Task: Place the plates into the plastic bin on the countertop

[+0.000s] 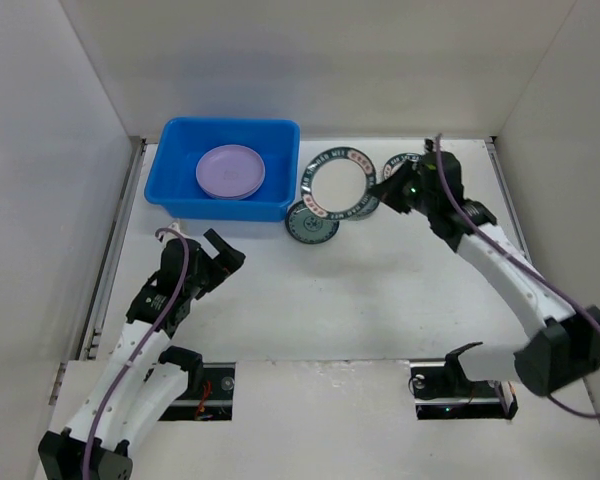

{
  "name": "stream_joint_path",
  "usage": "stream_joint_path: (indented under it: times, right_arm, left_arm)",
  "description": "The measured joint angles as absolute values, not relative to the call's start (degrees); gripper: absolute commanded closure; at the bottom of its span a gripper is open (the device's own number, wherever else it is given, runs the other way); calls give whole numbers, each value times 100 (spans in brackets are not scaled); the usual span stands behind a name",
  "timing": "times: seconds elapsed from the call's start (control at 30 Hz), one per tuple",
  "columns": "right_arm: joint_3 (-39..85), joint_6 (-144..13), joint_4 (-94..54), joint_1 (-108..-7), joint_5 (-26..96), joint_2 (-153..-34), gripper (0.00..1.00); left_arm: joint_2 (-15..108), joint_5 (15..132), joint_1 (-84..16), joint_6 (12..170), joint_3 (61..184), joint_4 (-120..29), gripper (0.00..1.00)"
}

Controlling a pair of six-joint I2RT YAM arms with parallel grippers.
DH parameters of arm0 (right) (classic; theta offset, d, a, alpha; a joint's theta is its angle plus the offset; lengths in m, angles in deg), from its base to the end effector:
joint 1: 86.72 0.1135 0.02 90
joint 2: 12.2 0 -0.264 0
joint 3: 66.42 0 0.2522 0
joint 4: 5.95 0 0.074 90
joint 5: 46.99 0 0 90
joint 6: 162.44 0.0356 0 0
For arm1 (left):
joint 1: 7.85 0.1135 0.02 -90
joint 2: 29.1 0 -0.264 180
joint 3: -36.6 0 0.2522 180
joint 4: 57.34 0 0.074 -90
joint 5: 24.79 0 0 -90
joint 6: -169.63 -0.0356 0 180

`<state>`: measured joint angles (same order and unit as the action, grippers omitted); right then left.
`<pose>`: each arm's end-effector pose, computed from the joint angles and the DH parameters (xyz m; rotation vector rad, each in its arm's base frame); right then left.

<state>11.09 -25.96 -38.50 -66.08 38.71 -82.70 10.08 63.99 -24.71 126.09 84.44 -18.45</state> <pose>0.2620 0.1015 0.3459 0.4236 2.0701 0.8023 0.1527 -0.0455 0.2631 -0.5656 2.0890 -0.6332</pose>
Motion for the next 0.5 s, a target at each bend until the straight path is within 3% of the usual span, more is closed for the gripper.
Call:
stream_joint_path:
  times: [0.5]
  right_arm:
    - [3865,-2655,-1153,-5672,2875,-12849,99]
  left_arm:
    - [55,6391,-2664,12762,8068,-1788,0]
